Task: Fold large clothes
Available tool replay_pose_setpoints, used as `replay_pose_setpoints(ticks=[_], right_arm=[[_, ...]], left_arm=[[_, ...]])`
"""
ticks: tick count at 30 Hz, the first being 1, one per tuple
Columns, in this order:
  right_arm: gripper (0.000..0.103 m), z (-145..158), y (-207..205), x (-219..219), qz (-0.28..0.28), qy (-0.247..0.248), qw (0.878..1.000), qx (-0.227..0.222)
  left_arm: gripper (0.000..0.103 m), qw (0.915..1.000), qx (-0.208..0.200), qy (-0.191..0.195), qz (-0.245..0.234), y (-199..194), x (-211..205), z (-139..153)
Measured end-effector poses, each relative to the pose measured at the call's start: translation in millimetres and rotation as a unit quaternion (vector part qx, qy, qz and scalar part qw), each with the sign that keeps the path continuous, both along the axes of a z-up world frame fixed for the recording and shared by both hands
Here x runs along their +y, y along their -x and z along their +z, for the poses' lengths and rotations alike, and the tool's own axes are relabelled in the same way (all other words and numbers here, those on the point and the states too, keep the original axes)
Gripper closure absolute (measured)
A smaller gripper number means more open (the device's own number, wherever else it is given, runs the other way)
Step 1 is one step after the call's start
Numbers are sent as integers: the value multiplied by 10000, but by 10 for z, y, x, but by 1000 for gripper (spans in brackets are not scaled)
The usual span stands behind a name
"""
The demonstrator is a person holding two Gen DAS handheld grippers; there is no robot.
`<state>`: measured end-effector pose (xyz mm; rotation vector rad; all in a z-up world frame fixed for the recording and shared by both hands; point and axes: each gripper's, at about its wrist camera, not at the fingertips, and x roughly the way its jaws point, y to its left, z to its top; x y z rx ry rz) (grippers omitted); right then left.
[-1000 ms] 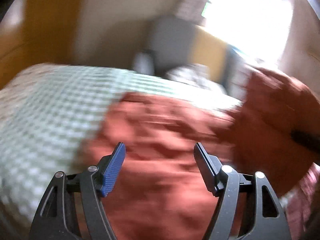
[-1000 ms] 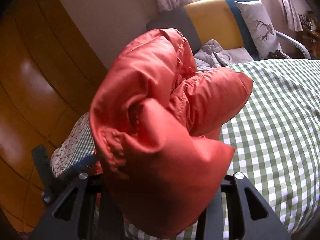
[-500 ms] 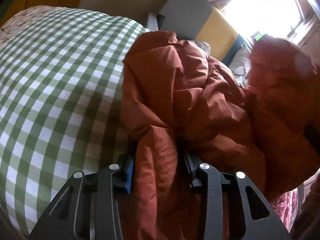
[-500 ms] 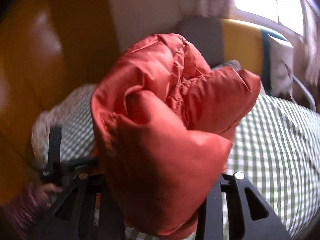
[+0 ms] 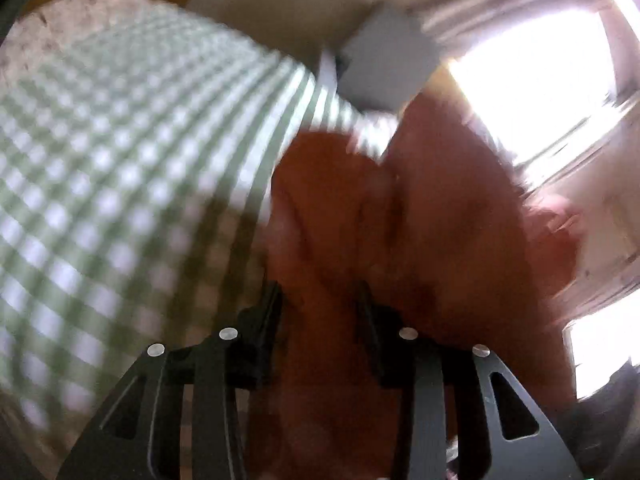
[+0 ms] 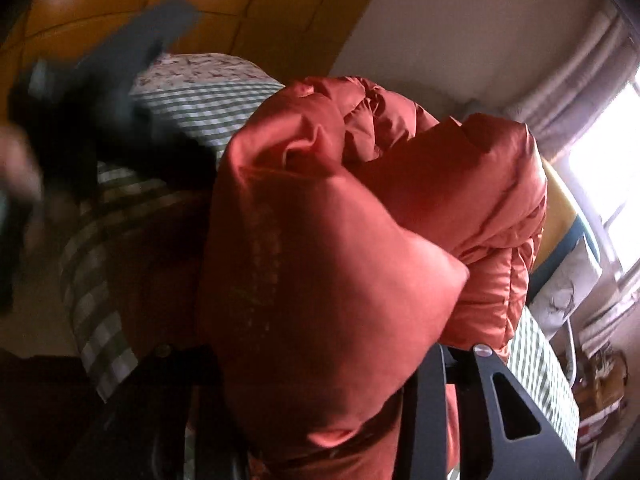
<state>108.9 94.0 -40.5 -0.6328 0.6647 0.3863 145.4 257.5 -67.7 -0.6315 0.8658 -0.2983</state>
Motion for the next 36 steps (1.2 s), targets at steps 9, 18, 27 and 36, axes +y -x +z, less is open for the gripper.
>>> replay_pose_setpoints(ticks=[9,18,27,36], right_arm=[[41,-55,196,2,253,180,9984,-472],[21,-4,459,-9,351,165,9959,-814],[2,762,512,-1035,997,-2362,9627,863],[36,561,-136,-1338,-394,-2678,9540,1293]], left_arm=[[15,9730,-1255,-404,-1893,-233,-783,1199],[77,9487,-552,-1121,-2905,-396,-1613,1063],[88,9611,-616,-1184,-2417,-248,-1285,1122],[88,9830,-299,-1188,-1369,-67,-785,887]])
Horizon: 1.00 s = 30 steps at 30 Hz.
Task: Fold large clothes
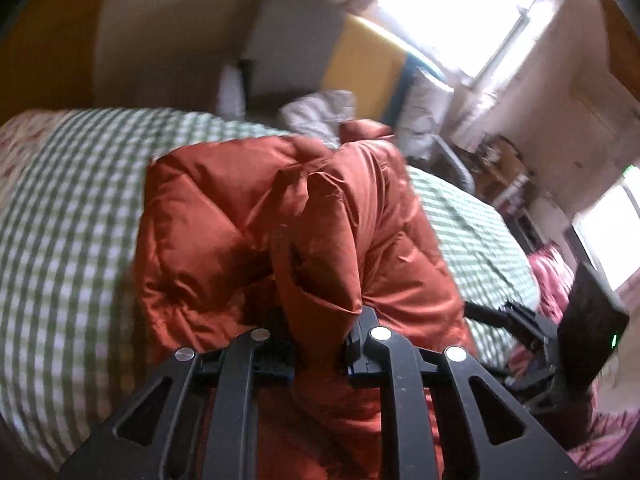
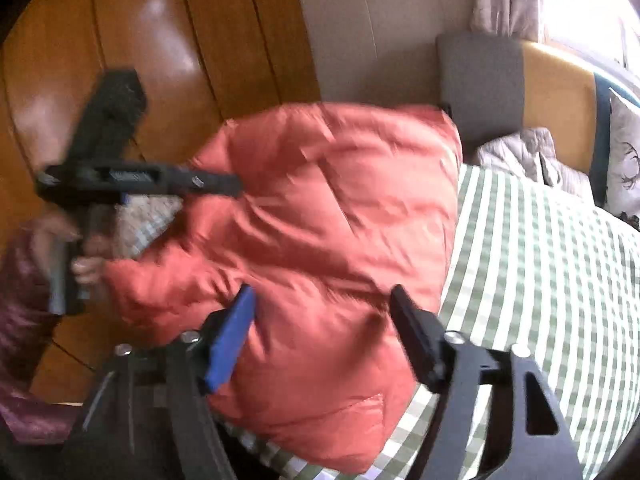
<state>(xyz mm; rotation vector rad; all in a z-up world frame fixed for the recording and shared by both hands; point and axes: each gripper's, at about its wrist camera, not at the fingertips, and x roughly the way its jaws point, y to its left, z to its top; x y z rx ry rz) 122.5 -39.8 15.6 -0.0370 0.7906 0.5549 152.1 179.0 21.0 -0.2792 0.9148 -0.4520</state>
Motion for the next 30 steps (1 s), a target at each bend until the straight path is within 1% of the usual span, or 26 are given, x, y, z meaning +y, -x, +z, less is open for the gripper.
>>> replay_pose_setpoints(ticks=[3,4,5,6,7,9,11,13,14,16,17,18,19,21,22,23,26,28,30], right_arm=[[36,-123,51,269,11,350,9993,-163],[36,-195,84,403,-10,551,9982,-229],[36,-293,109,577,-19,746,9966,-344],[35,-343,144,659,-43,935,9945,-476],[35,-474,187,773,-72,1114,9920,-595],[35,-609,211,884,-82,1329,9886,-704],[35,-666,225,922,-36,1482,9860,-761],[34,-621,192,901,97,1453,9875,-599],[33,-547,158,844,222,1333,9899,-420],[32,-368,86,710,447,969,9942,-90],[34,-242,41,622,518,679,9963,32],[33,-113,-6,551,501,469,9976,10],[29,-31,-35,514,441,409,9982,-67],[27,137,-182,487,267,457,9981,-327],[27,175,-246,507,186,505,9977,-404],[27,213,-398,541,55,592,9973,-432],[27,251,-740,687,-51,596,9976,-354],[27,224,-993,813,-159,749,9966,-309],[27,157,-1160,882,-212,873,9957,-235]], left_arm=[[86,9991,183,-26,374,40,125,-120],[82,9982,285,-46,522,39,172,-212],[74,9973,354,-98,630,34,203,-296],[71,9966,373,-161,710,33,223,-365],[67,9956,412,-171,827,31,259,-486],[66,9946,420,-67,949,30,291,-613],[66,9937,408,-71,1045,52,301,-664],[66,9932,303,-265,1097,101,248,-633],[66,9927,268,-322,1128,122,226,-611],[63,9912,137,-472,1228,188,200,-551],[61,9904,41,-588,1253,222,177,-531],[59,9895,-29,-670,1283,246,158,-515],[54,9878,-104,-766,1353,267,142,-500],[53,9862,-162,-805,1439,277,143,-480],[51,9855,-177,-809,1480,284,144,-470],[49,9842,-209,-855,1539,302,138,-457],[49,9827,-280,-922,1581,329,122,-444],[49,9821,-309,-943,1603,356,111,-442],[49,9817,-320,-932,1626,366,99,-440]])
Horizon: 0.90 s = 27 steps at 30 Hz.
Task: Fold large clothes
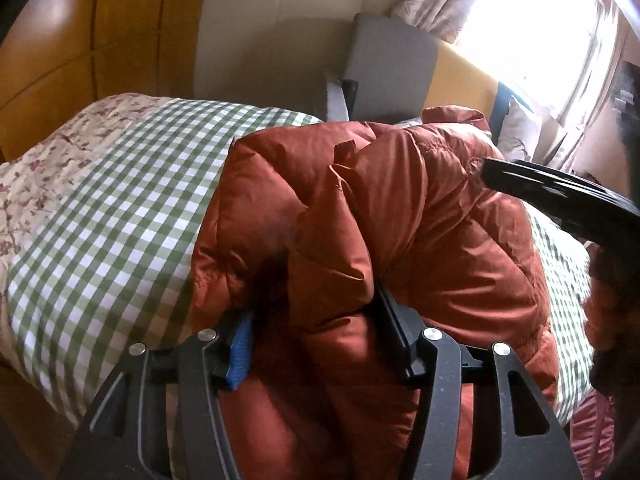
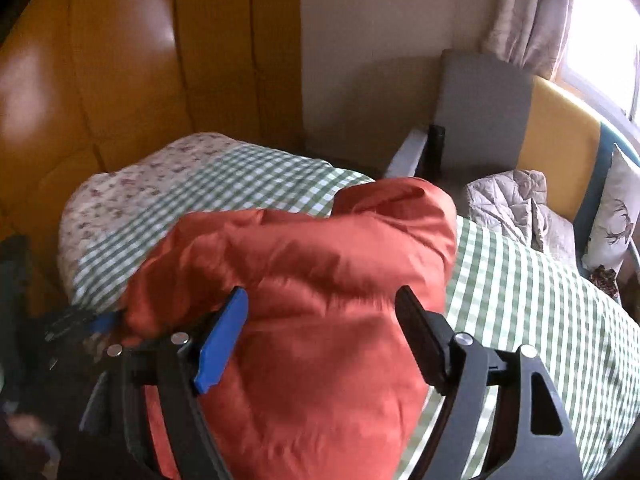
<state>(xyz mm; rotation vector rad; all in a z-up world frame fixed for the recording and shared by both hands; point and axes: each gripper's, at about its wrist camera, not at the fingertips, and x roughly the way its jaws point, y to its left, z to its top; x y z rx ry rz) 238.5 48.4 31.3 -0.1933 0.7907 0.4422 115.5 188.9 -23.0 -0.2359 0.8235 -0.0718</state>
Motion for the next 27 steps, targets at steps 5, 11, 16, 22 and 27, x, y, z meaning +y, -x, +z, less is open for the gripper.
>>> replay_pose_setpoints(ticks=[5,11,16,22,27], right_arm=[[26,-285,-183,227,-59,329,9991,256],[24,-559,-267,389,-77,550,9977,396],[23,-690,-248,441,-142,739,9969,247],[17,-531,-159,319,-173,313,9991,246],[9,-253,34,-18,-255,-536,9980,235]], left_arm=[[49,10000,13,-23,85,21,-8,-14],[49,9999,62,19,138,22,23,-52],[49,9997,56,-55,220,43,18,-62],[39,9993,29,-162,338,96,10,-71],[32,9987,-37,-254,445,146,8,-51]])
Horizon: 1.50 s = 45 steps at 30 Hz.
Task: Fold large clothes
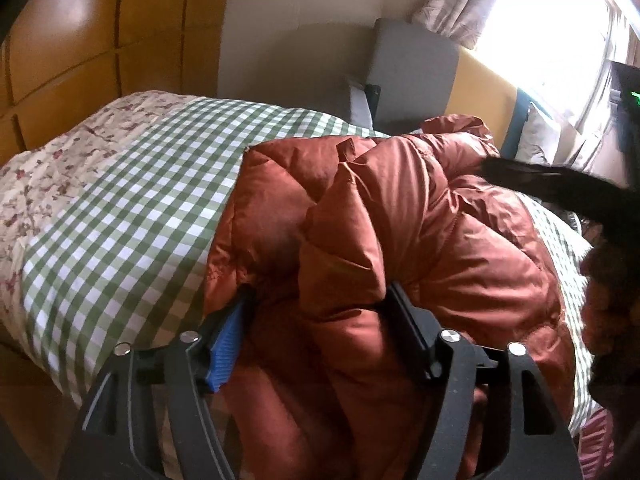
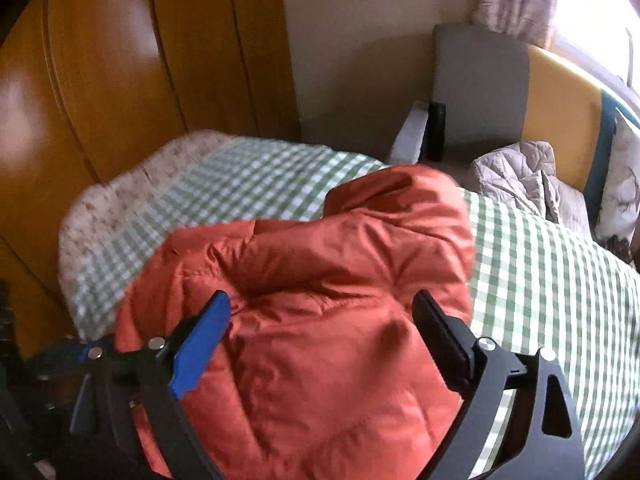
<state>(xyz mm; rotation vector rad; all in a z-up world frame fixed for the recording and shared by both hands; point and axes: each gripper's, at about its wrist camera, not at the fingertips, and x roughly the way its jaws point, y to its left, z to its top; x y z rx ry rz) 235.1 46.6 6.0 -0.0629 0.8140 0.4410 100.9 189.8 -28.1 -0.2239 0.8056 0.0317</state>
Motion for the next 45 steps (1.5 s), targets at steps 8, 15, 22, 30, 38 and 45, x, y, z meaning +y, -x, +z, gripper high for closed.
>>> replay_pose_setpoints(ticks=[8,15,22,30,38,45], right_arm=[[2,17,304,-655,-249,-732,9967,229],[2,-262,345,-1077,-359,-1401,9861,815],[2,-584,191,-1104,-99,-1892,9715,1426],[2,-901,47,-1262,359,-2427,9503,1918],[2,-1401,-35,-1393,664,-3442,8976,2672],[23,-1223,83,-1439,812,-3389,9063,2392]], left_arm=[[22,9998,-59,-117,171,44,11,-8],[21,9999,-46,-84,121,31,29,-50],[21,10000,-4,-8,29,2,59,-95],[19,9998,42,53,-180,-42,98,-161],[19,9966,86,724,-395,-96,313,-349],[20,9870,13,1438,-711,-145,339,-408]])
